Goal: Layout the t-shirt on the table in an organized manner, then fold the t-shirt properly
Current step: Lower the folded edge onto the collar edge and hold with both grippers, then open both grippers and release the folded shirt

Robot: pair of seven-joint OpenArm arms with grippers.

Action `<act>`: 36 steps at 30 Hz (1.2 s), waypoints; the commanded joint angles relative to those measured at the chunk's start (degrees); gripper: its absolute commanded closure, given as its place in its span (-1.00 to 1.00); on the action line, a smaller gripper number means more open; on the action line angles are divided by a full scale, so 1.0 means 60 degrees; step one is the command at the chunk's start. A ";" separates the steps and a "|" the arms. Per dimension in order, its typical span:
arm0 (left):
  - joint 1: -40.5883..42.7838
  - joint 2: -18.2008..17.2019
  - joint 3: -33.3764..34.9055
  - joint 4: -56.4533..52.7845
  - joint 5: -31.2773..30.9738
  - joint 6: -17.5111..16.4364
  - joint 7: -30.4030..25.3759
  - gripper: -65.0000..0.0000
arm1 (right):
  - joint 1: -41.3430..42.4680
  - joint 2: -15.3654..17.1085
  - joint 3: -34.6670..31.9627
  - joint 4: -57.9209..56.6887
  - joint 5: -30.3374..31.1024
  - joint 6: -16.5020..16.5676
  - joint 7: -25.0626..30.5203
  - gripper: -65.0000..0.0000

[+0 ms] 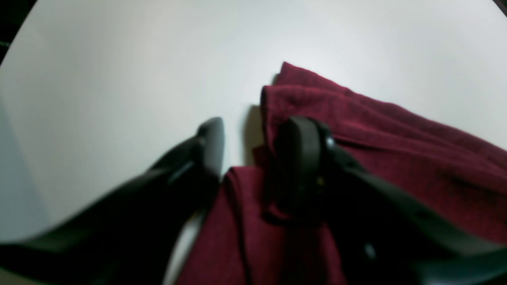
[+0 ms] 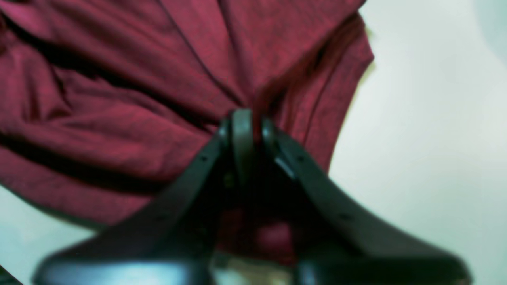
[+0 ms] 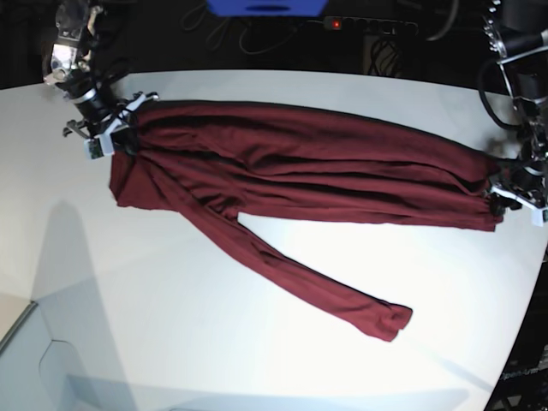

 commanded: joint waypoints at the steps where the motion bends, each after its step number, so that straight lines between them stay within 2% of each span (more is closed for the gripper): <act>1: -0.0024 -0.0139 0.0015 0.0022 0.0194 -0.0025 0.0310 0.12 | 0.0026 0.0073 0.0029 0.0156 0.0104 0.0028 0.0247 0.70; 3: -0.0024 -0.0139 -0.0029 0.0037 0.0194 -0.0039 0.0296 0.14 | -0.0018 0.0073 0.0029 0.0229 0.0104 0.0028 0.0247 0.52; 6: -0.0024 -0.0139 -0.0043 0.0096 0.0194 -0.0039 0.0296 0.15 | -0.0047 0.0073 0.0088 0.0405 0.0104 0.0028 0.0291 0.37; 10: -0.0112 -0.0212 -0.0043 0.0184 0.0135 -0.0054 0.0296 0.14 | -0.0223 0.0073 0.0103 0.1050 0.0104 0.0028 0.0291 0.35; 15: -0.0039 -0.0314 -0.0087 0.1356 0.0121 -0.0098 0.0296 0.14 | -0.0326 0.0073 0.0117 0.1607 0.0104 0.0028 0.0291 0.34; 17: 0.0049 -0.0300 -0.0527 0.2015 0.0121 -0.0098 0.0310 0.14 | -0.0340 0.0073 0.0117 0.1738 0.0104 0.0028 0.0291 0.34; 22: 0.0064 0.0066 -0.1567 0.3524 0.0121 -0.0068 0.0325 0.14 | -0.0340 0.0058 0.0117 0.1768 0.0104 0.0028 0.0291 0.34; 26: 0.0064 0.0711 -0.1553 0.4843 0.0194 -0.0010 0.0325 0.15 | -0.0179 -0.0191 0.0103 0.1782 0.0119 0.0028 0.0291 0.34; 31: 0.0108 0.1385 -0.1538 0.5151 0.0208 -0.0010 0.0325 0.15 | 0.1140 -0.0542 -0.0190 0.1563 0.0060 0.0028 0.0218 0.34; 36: 0.0240 0.1605 -0.0805 0.5165 0.0194 -0.0010 0.0325 0.15 | 0.2429 -0.0586 -0.1070 0.1475 0.0045 0.0028 -0.0559 0.34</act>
